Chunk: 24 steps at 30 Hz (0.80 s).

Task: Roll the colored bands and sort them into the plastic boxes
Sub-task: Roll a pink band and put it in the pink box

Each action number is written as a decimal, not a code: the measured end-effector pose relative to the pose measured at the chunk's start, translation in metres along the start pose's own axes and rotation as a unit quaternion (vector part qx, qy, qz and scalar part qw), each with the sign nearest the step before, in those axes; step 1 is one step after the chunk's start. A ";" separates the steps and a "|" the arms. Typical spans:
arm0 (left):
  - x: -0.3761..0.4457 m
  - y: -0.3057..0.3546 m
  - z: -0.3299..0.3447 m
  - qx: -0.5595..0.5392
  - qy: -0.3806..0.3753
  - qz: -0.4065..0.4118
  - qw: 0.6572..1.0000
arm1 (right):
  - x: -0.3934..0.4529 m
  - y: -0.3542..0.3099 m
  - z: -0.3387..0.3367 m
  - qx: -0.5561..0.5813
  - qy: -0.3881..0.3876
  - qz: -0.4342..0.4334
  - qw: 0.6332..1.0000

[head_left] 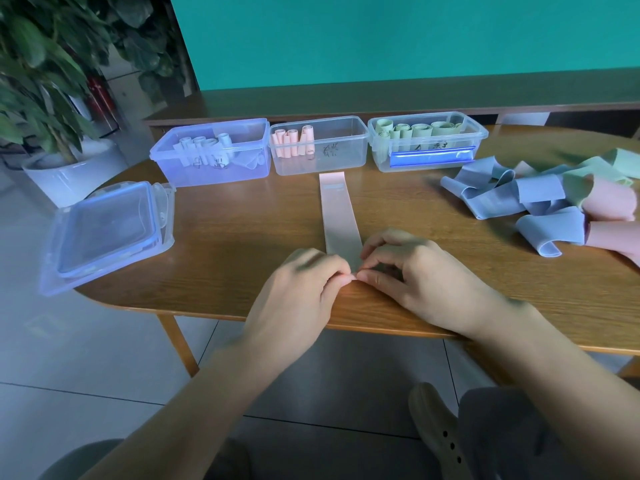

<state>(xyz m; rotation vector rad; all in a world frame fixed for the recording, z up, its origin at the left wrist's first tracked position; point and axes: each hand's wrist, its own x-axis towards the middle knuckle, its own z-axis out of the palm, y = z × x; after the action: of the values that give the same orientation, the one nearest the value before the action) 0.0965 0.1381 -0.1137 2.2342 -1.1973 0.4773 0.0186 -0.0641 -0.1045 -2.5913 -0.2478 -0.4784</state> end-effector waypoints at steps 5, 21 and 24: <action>0.003 0.000 0.001 -0.004 -0.008 -0.019 1.000 | -0.001 -0.004 0.000 -0.004 0.025 0.010 1.000; 0.006 0.000 0.004 0.018 -0.008 0.005 1.000 | 0.005 0.001 0.001 -0.062 0.008 0.015 0.998; 0.009 -0.002 0.003 0.023 -0.017 0.008 1.000 | 0.007 0.002 0.000 -0.066 0.003 0.019 0.998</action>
<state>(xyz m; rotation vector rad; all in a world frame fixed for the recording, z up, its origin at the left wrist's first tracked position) 0.1031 0.1306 -0.1116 2.2821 -1.2335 0.4801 0.0253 -0.0648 -0.1027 -2.7175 -0.1682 -0.5055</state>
